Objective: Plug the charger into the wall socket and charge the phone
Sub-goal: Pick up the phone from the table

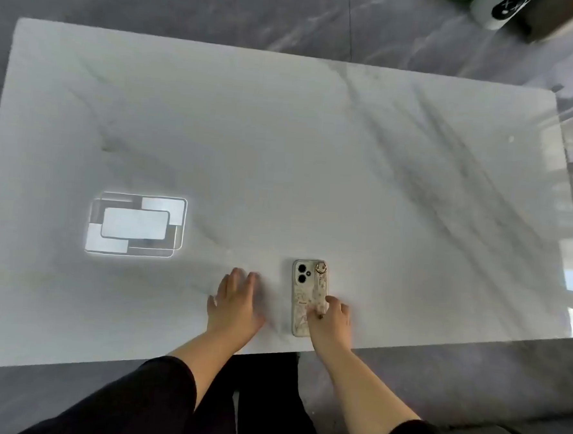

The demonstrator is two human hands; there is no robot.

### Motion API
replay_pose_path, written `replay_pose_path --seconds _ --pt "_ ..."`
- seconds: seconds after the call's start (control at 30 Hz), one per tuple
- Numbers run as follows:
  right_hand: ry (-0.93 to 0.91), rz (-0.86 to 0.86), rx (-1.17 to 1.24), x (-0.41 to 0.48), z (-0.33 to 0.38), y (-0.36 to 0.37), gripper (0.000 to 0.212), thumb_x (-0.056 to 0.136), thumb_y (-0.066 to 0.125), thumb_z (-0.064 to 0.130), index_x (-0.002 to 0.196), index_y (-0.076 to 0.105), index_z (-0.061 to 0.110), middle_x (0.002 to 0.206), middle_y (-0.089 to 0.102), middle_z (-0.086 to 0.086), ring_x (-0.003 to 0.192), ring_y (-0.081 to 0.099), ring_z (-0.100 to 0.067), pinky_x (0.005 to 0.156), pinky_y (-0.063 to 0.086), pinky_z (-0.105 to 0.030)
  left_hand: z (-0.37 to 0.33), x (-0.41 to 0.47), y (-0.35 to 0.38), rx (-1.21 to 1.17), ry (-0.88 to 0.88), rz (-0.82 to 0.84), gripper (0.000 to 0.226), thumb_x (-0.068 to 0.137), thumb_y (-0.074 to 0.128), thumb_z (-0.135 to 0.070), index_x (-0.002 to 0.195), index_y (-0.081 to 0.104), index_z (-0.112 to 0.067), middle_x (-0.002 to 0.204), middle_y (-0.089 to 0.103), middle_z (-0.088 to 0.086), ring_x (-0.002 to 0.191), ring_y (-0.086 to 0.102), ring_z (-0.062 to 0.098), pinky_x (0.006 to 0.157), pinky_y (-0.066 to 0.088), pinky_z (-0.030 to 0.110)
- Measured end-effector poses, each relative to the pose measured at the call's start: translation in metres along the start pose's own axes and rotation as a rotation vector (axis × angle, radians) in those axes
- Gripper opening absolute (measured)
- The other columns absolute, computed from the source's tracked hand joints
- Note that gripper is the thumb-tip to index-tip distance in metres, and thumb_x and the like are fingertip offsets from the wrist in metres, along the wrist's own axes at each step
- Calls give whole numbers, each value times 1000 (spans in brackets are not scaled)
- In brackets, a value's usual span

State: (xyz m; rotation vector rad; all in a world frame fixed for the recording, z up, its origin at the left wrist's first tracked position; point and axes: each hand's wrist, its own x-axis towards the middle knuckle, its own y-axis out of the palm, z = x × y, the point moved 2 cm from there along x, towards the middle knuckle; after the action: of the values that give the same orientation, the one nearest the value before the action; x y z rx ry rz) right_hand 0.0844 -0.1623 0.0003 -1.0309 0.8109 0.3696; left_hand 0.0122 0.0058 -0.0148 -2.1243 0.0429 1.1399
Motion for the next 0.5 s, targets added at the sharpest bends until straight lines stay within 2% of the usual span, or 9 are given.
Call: replay_pose_path --seconds 0.07,0.1,0.2,0.27,0.37,0.5 --pt "31 -111 18 16 0 10 67 87 58 30 144 29 11 148 32 -10 131 35 -30 105 38 -42 -4 20 10 105 51 -46 100 74 64 -49 149 -1 -31 160 -11 7 147 -10 28 117 7 53" --pt "53 -133 23 21 1 16 78 83 63 35 146 24 12 150 29 -10 134 31 -31 106 34 -42 -4 27 17 160 57 -39 111 71 64 -58 148 -12 -33 158 -23 8 146 -20 28 116 -2 55" --pt "90 -166 -31 29 -4 34 108 69 71 58 149 11 17 152 20 -12 138 21 -32 113 22 -42 0 41 36 235 47 44 140 53 63 -78 134 -43 -35 135 -59 6 127 -52 27 101 -29 58" --pt "75 -219 -96 32 -8 45 117 63 67 69 150 5 20 153 17 -13 140 17 -32 115 15 -43 4 48 46 253 20 68 147 44 63 -81 129 -48 -36 130 -64 4 121 -58 25 91 -39 55" --pt "32 -282 -150 32 -17 58 119 63 57 79 151 1 23 154 18 -12 139 17 -31 114 13 -47 7 57 52 246 -7 100 150 36 60 -85 128 -49 -37 130 -64 4 120 -59 25 83 -47 54" --pt "-49 -346 -120 35 -24 60 108 69 59 73 150 13 19 148 26 -16 132 25 -34 113 17 -48 9 58 53 265 -3 107 153 32 61 -85 130 -46 -38 132 -62 4 121 -58 26 81 -49 54"
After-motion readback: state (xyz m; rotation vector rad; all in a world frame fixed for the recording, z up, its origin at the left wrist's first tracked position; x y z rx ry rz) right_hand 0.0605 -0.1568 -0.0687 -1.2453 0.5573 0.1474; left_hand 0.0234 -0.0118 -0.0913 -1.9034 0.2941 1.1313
